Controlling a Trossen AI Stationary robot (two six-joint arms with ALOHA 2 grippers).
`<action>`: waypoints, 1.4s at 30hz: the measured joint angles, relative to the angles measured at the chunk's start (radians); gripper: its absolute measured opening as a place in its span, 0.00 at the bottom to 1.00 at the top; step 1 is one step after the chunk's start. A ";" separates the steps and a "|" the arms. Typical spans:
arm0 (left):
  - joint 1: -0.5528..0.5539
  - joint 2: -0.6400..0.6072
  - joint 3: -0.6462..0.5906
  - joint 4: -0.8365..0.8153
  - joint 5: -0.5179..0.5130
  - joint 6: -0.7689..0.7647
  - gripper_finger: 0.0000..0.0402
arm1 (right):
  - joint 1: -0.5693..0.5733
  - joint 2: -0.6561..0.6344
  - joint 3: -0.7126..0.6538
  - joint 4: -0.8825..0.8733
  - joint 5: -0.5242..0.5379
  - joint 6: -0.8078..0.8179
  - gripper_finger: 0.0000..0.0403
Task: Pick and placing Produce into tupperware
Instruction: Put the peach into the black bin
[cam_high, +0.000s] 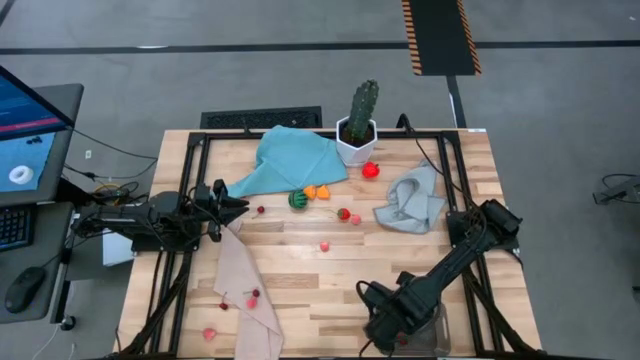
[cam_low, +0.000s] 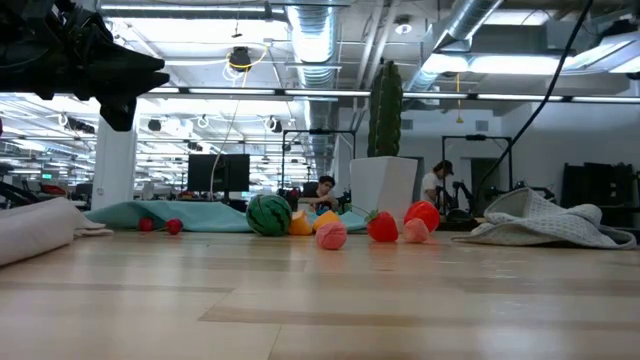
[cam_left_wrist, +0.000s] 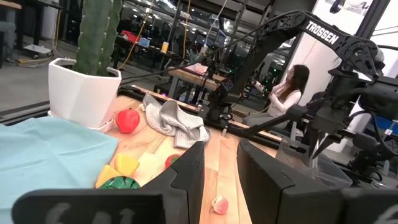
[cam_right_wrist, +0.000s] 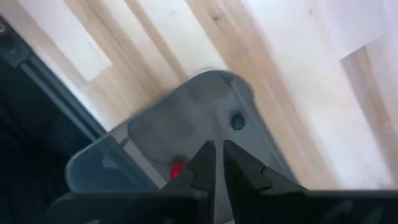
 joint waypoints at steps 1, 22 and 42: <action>0.000 0.000 0.000 0.000 0.000 0.000 0.21 | -0.008 0.000 0.000 -0.009 0.002 -0.015 0.13; 0.000 0.000 0.000 -0.002 0.007 -0.013 0.21 | -0.237 0.000 0.000 0.262 0.079 -0.551 0.14; 0.000 0.000 0.022 -0.074 0.100 -0.045 0.21 | -0.384 0.000 0.000 0.462 0.077 -0.863 0.24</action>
